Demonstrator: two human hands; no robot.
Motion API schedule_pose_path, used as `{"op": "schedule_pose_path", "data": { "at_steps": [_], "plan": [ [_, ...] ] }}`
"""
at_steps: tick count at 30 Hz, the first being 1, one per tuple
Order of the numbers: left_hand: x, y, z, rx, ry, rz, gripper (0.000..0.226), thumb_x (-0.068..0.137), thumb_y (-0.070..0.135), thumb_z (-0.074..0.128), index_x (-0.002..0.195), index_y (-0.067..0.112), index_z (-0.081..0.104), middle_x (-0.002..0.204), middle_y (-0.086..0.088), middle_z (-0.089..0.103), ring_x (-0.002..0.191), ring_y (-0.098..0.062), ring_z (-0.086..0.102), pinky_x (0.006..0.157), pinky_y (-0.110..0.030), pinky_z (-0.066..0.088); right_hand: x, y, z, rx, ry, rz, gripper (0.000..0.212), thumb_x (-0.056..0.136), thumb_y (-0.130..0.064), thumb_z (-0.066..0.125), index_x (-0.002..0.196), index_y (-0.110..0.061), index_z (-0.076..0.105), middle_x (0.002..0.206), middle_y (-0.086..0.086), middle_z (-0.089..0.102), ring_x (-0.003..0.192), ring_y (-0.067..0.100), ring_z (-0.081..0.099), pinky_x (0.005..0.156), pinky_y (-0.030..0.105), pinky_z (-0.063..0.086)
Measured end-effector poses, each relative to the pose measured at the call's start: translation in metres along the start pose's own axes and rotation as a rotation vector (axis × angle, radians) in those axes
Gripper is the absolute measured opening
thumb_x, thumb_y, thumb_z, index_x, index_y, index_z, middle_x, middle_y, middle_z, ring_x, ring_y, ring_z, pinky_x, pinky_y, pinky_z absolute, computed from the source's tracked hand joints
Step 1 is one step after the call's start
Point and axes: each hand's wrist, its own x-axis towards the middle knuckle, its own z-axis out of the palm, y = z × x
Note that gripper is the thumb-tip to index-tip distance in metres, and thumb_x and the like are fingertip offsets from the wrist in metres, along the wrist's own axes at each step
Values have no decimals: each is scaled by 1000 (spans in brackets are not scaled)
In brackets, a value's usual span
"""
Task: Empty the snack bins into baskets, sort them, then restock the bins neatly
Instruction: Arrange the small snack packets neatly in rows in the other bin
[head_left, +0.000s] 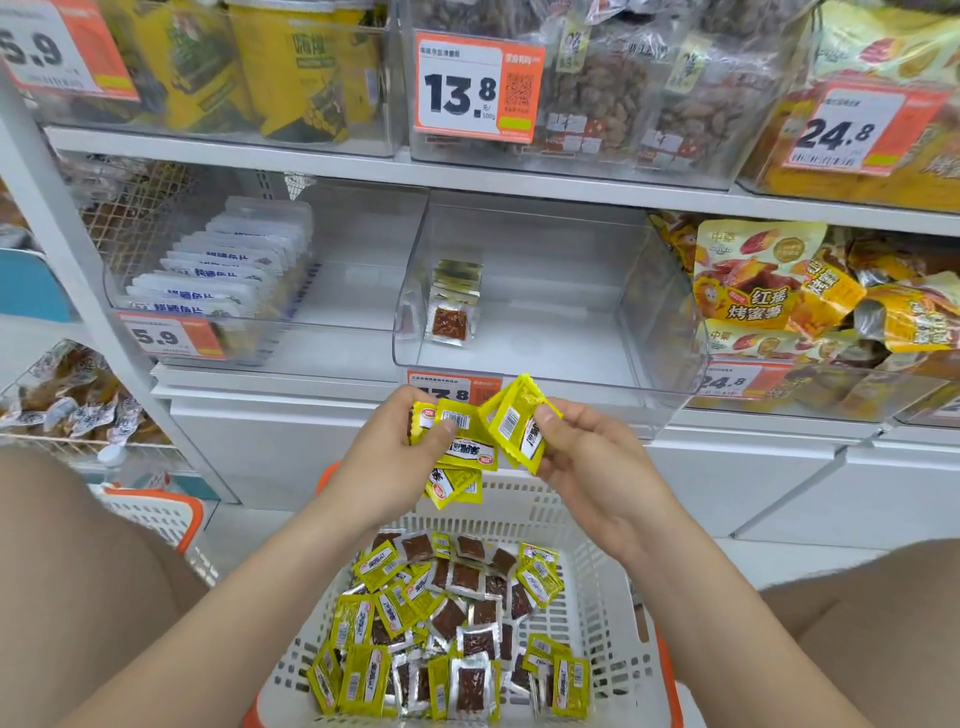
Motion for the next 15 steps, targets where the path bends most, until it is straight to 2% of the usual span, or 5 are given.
{"op": "schedule_pose_path", "data": {
  "at_steps": [2,5,7,10,15],
  "plan": [
    [-3,1,8,-56,32,-3,9,103,30,65,103,22,60,105,-10,74,98,-36,70,86,-55,57,-4,8,10,64,49,11,22,104,-8,60,122,4,66,110,21,77,95,29,73,96,47,57],
    [-9,5,19,-221,62,-36,14,100,25,69,107,15,62,103,-9,78,93,-28,76,72,-34,62,-8,21,21,24,133,11,21,108,-12,53,115,0,69,103,20,78,87,27,73,88,43,60],
    [-14,6,27,-273,68,-5,18,98,22,72,110,13,64,101,-5,79,91,-23,77,71,-27,59,-11,23,24,-17,129,39,26,110,-16,50,105,-3,72,89,15,78,75,20,64,77,35,54],
    [-19,7,32,-263,38,49,23,93,23,76,113,14,67,103,-1,80,92,-18,75,79,-25,58,-15,22,27,-79,149,112,28,111,-21,49,90,-14,66,58,-9,58,60,11,45,64,29,36],
    [-16,9,26,-292,-99,15,51,82,-9,81,126,14,68,109,-6,79,95,-24,77,82,-28,60,-9,18,23,-25,163,89,32,112,-23,45,100,-8,70,79,2,71,63,14,57,62,27,41]
  ]
}}
